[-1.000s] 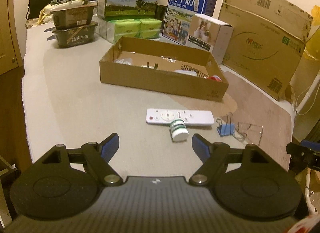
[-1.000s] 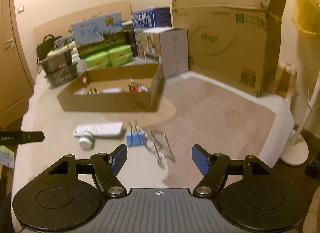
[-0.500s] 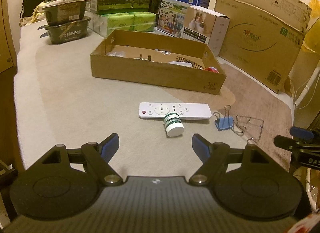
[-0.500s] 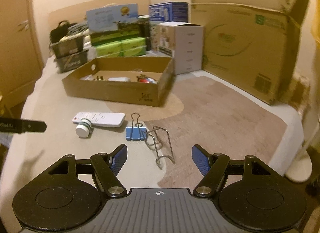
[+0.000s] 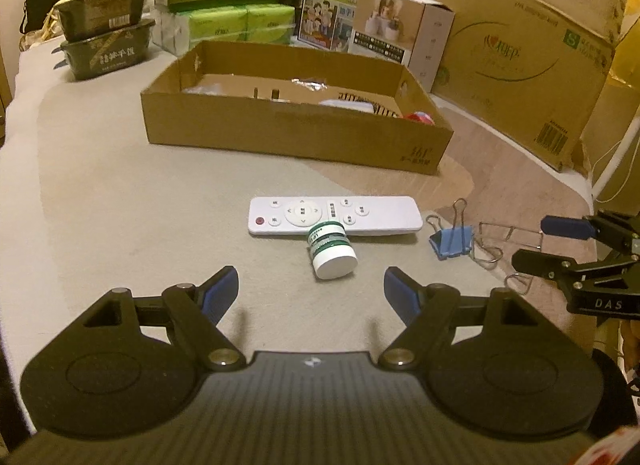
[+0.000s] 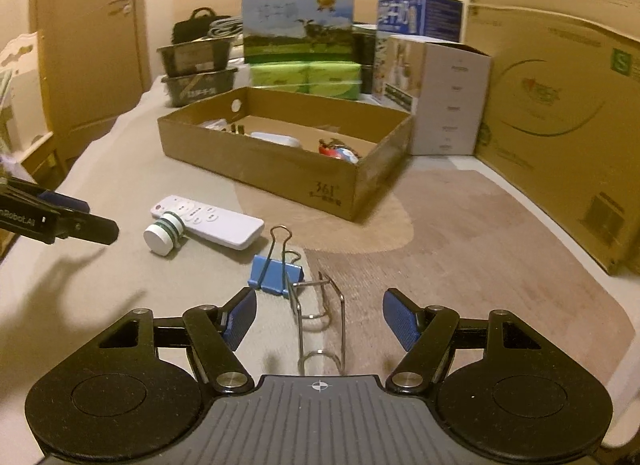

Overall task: Organize rigid objects
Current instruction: 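Grasp the green-white pill bottle with the left tool while the right grasps the wire stand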

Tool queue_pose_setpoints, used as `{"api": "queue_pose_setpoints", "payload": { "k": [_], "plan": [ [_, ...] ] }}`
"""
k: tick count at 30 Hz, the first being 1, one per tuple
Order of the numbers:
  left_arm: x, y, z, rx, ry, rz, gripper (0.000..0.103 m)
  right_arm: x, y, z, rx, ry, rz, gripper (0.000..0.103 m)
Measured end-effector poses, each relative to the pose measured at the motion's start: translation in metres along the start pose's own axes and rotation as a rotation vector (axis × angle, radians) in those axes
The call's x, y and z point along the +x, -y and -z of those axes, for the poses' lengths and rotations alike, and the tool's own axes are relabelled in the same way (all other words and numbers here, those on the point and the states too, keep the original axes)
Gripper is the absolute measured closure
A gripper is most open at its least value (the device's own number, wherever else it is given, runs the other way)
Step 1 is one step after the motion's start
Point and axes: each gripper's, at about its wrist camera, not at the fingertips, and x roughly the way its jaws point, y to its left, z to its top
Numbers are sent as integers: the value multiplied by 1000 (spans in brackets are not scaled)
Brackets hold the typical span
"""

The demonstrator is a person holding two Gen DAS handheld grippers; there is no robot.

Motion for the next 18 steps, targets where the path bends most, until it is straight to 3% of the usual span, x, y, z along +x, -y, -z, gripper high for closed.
{"api": "queue_pose_setpoints", "payload": {
  "k": [8, 10, 13, 18],
  "plan": [
    [21, 4, -3, 1, -18, 0, 25, 26, 1, -3, -66, 0, -51, 53],
    [24, 4, -4, 0, -17, 0, 25, 30, 3, -3, -61, -4, -56, 65],
    [27, 5, -5, 1, -18, 2, 25, 33, 4, -4, -57, -1, -56, 74],
    [32, 9, -5, 14, -22, 2, 25, 30, 3, -4, -40, 2, -45, 74]
  ]
}}
